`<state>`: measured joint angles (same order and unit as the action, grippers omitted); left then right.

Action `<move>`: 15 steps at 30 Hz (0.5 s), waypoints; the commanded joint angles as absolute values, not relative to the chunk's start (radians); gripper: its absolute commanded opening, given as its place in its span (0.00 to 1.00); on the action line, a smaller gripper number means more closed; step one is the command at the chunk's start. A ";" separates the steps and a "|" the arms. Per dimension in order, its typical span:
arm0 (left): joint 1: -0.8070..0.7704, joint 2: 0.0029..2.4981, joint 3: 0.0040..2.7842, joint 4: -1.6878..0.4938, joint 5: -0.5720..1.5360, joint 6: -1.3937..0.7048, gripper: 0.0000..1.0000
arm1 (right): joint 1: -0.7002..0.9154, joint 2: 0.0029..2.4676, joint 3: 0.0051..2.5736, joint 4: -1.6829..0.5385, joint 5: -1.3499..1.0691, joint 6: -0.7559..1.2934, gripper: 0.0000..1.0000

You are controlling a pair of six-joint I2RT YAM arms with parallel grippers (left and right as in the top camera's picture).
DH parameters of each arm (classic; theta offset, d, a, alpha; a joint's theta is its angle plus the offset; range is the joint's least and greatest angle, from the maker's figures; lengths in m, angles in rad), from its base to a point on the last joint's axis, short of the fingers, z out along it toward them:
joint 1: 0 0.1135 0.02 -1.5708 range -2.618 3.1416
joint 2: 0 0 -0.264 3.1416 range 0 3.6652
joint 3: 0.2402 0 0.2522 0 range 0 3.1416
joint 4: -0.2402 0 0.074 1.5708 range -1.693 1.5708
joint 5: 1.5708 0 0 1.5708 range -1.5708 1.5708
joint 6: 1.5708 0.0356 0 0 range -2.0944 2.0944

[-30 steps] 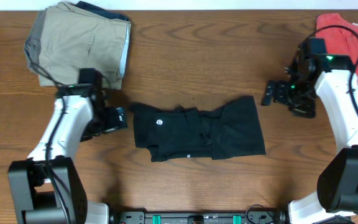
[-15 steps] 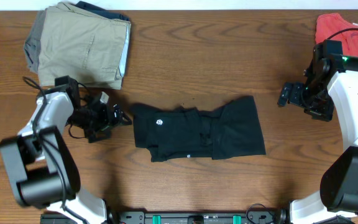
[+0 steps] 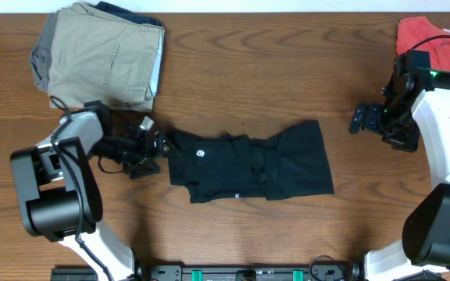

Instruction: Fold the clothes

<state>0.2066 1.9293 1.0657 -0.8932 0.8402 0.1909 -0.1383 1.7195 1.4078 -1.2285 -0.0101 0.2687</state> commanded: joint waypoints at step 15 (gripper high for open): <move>0.009 1.990 1.037 -0.803 0.748 0.144 0.98 | -0.137 1.717 1.410 -1.226 -0.004 0.257 0.99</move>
<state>0.0380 1.9312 1.0657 -0.8368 0.8658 0.1593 -0.1383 1.7195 1.4078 -1.2285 -0.0101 0.2687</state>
